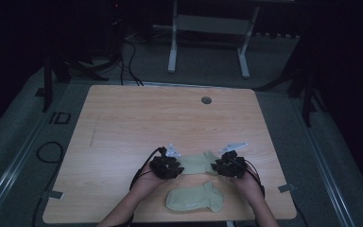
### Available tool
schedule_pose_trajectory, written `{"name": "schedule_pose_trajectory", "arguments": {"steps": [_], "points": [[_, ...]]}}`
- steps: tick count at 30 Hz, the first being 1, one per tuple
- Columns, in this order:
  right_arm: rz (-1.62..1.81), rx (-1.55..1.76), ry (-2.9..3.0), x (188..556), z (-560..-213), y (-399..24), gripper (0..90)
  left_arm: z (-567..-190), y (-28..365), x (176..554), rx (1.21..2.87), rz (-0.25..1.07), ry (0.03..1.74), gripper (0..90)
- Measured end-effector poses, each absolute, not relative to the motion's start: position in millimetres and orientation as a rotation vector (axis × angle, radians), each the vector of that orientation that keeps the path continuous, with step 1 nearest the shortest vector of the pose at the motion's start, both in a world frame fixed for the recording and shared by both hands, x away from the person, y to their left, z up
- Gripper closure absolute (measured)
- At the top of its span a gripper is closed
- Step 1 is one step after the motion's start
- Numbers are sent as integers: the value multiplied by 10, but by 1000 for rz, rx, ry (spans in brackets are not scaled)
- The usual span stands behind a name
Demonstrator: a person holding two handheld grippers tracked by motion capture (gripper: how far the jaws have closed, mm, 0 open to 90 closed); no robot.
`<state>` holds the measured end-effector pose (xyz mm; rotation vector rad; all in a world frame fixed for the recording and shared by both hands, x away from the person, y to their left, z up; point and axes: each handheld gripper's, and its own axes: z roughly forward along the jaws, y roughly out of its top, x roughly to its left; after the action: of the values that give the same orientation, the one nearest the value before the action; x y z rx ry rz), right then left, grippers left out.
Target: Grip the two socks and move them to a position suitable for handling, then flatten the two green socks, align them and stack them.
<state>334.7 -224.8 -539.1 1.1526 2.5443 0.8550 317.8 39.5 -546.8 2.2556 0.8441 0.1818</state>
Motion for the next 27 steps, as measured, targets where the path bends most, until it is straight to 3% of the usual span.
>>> {"name": "schedule_pose_trajectory", "arguments": {"steps": [4,7,9,13,20,21,27], "points": [[918,1119,2549,3294,-5285,-2197,507,-5344,414,3118,2239,199,829,626],[939,1084,2545,3243,-5197,-2179,461,-5306,415,3089,2238,208,830,599],[969,1069,2555,3203,-5126,-2170,376,-5257,421,3051,2239,215,825,522],[959,1033,2577,3130,-5045,-2157,303,-5189,472,2967,2250,211,831,447],[984,1041,2487,2946,-4929,-2271,276,-5145,600,2773,2250,216,840,407],[991,1041,2482,2910,-4921,-2299,322,-5145,618,2740,2246,210,841,408],[987,1062,2508,2709,-4972,-2446,376,-5199,683,2567,2259,178,858,400]]}}
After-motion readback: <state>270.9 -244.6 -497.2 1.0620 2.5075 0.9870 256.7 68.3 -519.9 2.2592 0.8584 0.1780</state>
